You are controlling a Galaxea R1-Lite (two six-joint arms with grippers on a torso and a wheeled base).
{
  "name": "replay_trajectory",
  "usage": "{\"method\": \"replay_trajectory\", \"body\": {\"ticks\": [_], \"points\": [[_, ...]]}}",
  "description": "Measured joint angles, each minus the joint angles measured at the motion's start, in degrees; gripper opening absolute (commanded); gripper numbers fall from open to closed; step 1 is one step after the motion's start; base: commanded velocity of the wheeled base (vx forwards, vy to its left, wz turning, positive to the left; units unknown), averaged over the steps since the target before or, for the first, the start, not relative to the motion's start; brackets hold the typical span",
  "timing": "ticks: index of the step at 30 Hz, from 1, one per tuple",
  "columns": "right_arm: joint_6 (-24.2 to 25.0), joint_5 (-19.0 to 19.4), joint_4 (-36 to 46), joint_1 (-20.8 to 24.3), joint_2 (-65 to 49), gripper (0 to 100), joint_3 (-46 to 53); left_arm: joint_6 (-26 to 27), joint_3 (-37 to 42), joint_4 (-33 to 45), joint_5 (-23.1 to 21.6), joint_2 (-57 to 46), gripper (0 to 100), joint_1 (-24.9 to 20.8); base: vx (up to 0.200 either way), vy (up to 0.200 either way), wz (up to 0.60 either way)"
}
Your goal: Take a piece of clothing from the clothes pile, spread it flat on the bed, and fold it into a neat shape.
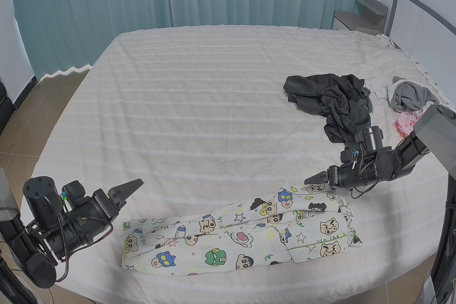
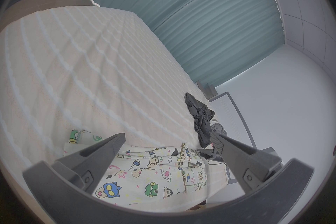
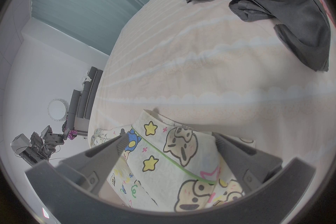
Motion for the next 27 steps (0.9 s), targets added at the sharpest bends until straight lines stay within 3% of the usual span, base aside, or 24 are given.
{"method": "replay_trajectory", "body": {"ticks": [7,14,27], "points": [[-0.71,-1.04,-0.05,0.3,0.2,0,0.69,-0.17,0.0,0.55,0.11,-0.33,100,0.0,0.0,0.0,0.0],[-3.01,0.33,-1.01,-0.27,-1.95,0,4.3,-0.39,0.0,0.72,1.76,-0.35,100,-0.71,0.0,0.0,0.0],[-3.49,13.99,-13.79,-2.17,-11.39,0,16.35,-0.46,0.0,0.82,2.9,-0.39,100,-2.36,0.0,0.0,0.0]]}}
